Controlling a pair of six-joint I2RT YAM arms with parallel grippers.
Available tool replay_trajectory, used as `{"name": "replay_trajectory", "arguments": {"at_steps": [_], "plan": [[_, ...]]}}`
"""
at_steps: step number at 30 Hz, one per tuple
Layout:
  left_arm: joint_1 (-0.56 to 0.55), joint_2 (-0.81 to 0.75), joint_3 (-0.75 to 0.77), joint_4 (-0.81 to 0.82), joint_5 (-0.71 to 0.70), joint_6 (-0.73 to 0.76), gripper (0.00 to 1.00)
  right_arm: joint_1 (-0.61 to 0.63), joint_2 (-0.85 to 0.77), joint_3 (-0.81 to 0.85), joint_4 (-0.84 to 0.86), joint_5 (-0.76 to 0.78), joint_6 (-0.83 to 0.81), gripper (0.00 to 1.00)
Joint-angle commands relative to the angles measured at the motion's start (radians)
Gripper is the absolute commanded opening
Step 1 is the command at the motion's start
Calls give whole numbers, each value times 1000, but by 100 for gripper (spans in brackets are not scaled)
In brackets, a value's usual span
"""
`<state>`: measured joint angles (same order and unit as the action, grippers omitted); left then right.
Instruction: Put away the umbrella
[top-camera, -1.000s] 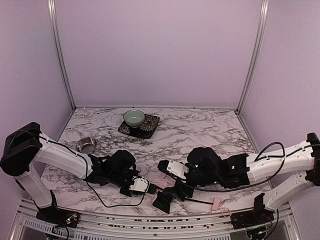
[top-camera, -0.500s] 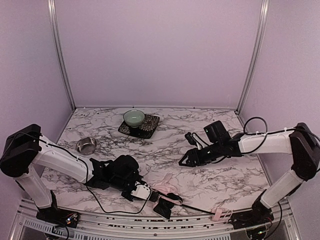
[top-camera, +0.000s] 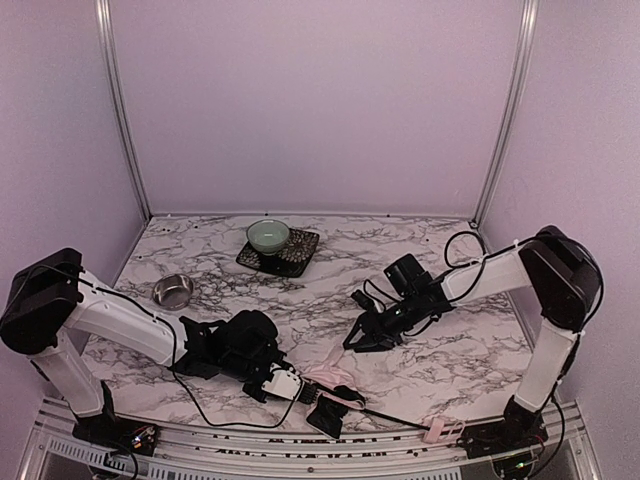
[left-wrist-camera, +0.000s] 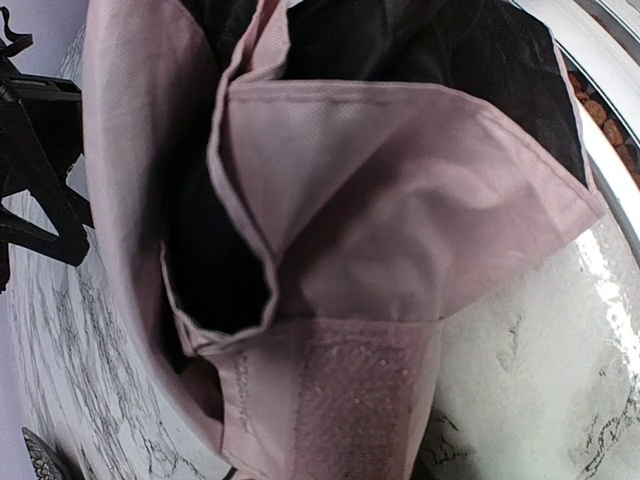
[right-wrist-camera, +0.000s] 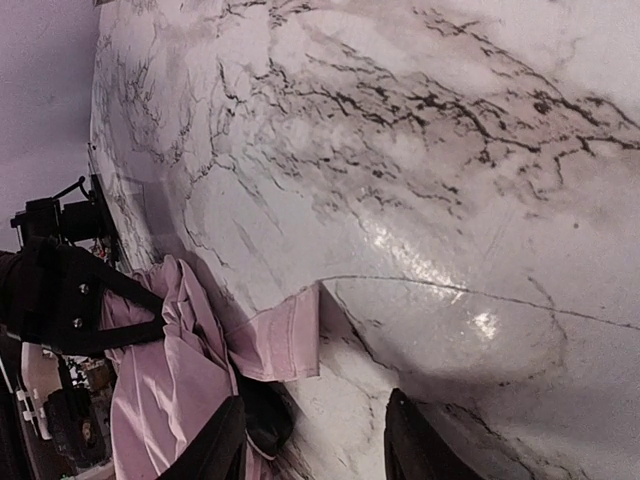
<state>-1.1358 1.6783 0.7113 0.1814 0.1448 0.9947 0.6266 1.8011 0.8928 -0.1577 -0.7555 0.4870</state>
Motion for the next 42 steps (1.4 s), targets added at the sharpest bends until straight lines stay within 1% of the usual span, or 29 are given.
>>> {"name": "replay_trajectory", "arguments": {"at_steps": [1, 5, 7, 10, 15, 17, 23, 25, 27, 29, 32, 36, 39, 42], "plan": [[-20, 55, -37, -194, 15, 32, 0, 13, 35, 2, 45, -71, 66, 45], [-27, 54, -39, -196, 15, 32, 0, 37, 94, 27, 85, -87, 73, 44], [-30, 52, -38, -197, 17, 30, 0, 42, 113, 32, 123, -107, 95, 41], [-30, 50, -39, -198, 14, 30, 0, 44, 124, 34, 139, -119, 111, 30], [-30, 46, -41, -197, 15, 31, 0, 44, 131, 22, 183, -139, 145, 6], [-31, 47, -44, -197, 10, 30, 0, 43, 131, 16, 203, -166, 161, 0], [-30, 53, -37, -204, 28, 25, 0, 22, 70, 27, 267, -163, 157, 0], [-30, 50, -29, -215, 48, 11, 0, -1, 54, 64, 271, -109, 120, 0], [-30, 49, -14, -245, 78, -4, 0, -11, 53, 133, 239, -25, 54, 0], [-30, 45, 1, -273, 109, -18, 0, -13, 64, 179, 234, 17, 10, 0], [-30, 51, 17, -317, 142, -33, 0, -25, 86, 212, 271, 67, -5, 0], [-30, 80, 88, -395, 182, -56, 0, -57, 96, 235, 327, 110, -8, 0], [-25, 100, 117, -429, 212, -127, 0, -84, 69, 265, 312, 160, -48, 0], [17, 162, 205, -512, 259, -273, 0, -85, 31, 266, 337, 163, -80, 0]]}}
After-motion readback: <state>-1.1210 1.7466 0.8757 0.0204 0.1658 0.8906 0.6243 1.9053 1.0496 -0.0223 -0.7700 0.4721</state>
